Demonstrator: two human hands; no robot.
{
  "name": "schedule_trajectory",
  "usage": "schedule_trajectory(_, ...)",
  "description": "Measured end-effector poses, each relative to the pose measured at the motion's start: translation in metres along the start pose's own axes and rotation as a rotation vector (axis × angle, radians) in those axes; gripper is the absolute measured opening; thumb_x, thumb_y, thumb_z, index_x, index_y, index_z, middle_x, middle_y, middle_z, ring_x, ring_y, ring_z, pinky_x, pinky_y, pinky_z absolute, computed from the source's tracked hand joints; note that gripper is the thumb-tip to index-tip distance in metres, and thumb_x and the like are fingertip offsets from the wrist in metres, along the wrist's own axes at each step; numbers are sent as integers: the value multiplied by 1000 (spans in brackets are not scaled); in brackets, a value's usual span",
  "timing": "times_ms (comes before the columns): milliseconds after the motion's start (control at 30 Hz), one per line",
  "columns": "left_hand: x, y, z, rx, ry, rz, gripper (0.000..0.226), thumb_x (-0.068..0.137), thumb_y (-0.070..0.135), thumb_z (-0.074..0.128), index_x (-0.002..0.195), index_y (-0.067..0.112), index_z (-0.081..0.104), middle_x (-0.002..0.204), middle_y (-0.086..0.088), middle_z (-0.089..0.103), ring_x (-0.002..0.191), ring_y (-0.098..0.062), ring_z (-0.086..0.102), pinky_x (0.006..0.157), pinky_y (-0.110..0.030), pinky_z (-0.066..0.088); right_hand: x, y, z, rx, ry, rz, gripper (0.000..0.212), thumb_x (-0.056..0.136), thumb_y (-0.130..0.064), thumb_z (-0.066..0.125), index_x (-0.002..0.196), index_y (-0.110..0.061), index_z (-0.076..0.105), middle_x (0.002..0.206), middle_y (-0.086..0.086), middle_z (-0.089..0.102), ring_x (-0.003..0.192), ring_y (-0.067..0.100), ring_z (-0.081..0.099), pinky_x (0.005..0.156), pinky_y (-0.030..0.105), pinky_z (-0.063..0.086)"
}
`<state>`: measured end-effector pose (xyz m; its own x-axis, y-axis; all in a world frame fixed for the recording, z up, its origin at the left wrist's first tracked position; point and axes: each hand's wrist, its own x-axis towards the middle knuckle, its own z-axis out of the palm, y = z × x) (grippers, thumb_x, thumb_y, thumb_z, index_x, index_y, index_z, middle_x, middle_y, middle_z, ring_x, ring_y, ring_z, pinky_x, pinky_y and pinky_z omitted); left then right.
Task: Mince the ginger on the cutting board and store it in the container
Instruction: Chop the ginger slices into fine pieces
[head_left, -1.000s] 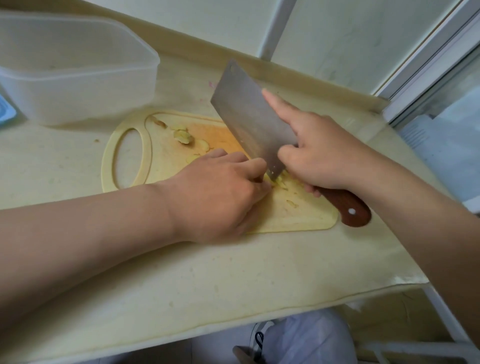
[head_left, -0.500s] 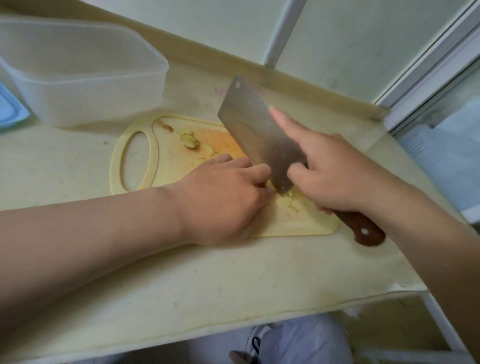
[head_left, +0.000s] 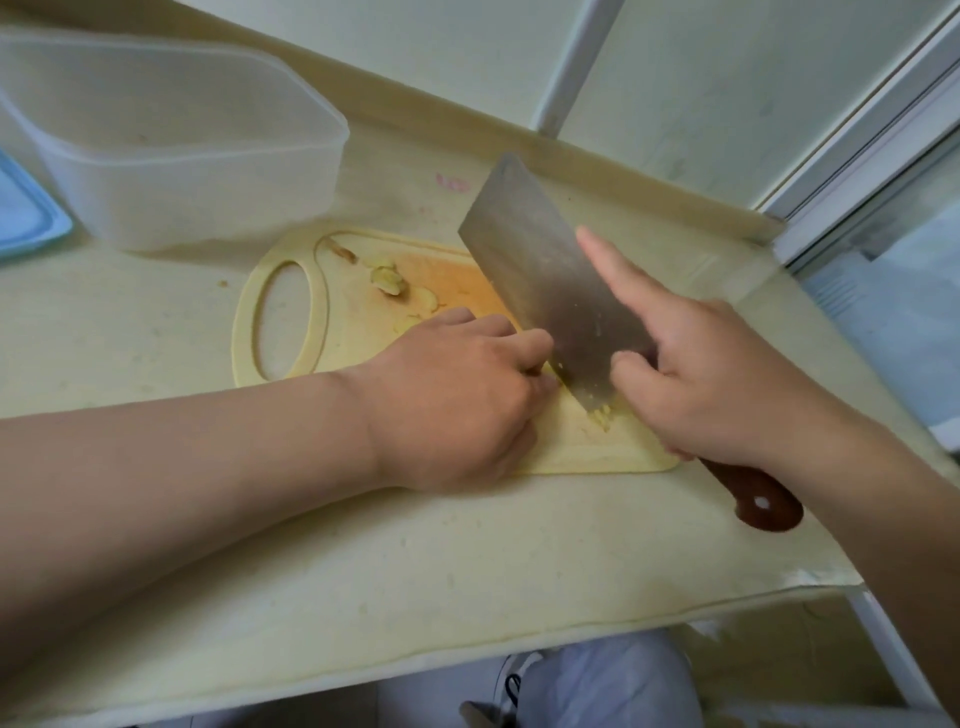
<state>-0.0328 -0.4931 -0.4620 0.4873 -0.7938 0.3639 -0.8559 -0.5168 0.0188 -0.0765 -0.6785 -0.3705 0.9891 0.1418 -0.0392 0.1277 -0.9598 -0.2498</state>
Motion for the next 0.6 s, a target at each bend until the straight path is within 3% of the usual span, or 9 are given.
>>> schedule_trajectory(233, 0, 1, -4, 20, -31, -7, 55, 92, 42, 27, 118, 16, 67, 109, -4, 59, 94, -31, 59, 75, -44, 51, 35, -12, -4, 52, -98, 17, 95, 89, -5, 44, 160, -56, 7, 46, -16, 61, 35, 18, 60, 47, 41, 60)
schedule_trajectory(600, -2, 2, -3, 103, 14, -74, 49, 88, 43, 32, 99, 19, 73, 84, -7, 52, 69, -30, 49, 63, -34, 28, 17, 1, 12, 179, 89, 20, 95, 92, -5, 45, 157, -62, 6, 56, 12, 65, 43, 28, 62, 50, 44, 60)
